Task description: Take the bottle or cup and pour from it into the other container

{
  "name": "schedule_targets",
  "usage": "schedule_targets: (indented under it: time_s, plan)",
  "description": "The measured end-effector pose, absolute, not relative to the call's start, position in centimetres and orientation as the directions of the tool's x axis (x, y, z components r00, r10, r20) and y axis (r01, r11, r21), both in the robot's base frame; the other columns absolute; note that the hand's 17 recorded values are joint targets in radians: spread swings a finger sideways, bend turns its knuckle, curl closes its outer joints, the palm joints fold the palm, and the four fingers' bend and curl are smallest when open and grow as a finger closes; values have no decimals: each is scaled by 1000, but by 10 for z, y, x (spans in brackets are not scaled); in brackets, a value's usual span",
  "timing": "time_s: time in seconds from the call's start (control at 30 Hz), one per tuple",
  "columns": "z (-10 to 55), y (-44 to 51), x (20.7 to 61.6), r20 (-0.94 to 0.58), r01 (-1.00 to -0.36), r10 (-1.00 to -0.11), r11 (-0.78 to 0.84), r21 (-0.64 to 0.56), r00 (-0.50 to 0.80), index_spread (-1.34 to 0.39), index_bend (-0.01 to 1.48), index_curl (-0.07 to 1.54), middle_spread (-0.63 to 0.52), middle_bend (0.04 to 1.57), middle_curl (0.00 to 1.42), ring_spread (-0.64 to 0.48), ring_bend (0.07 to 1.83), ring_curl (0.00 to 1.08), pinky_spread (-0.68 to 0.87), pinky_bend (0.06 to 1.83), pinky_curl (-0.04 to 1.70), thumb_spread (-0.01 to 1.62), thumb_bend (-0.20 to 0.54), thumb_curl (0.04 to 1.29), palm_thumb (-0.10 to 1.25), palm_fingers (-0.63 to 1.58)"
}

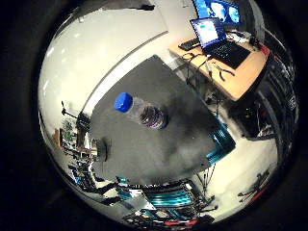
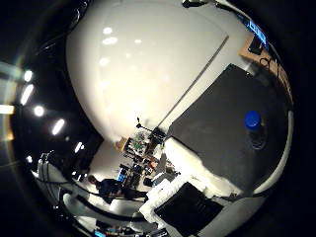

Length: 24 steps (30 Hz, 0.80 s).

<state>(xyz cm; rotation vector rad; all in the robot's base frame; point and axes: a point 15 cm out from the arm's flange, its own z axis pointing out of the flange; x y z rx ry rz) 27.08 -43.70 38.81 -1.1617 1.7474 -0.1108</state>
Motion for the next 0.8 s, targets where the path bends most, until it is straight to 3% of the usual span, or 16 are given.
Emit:
schedule_targets:
  time_s: [0.3,0.8]
  plan:
    - [355,-457,265,-714,-581,-700,573,-577,18,-253,162,291,51,266,350,195,399,237,461,737,-2,1069,-24,354,563,197]
    - [282,-467,263,-802,-584,-597,644,-494,20,-247,163,294,42,281,353,182,418,229,453,741,-3,1079,-24,354,571,205]
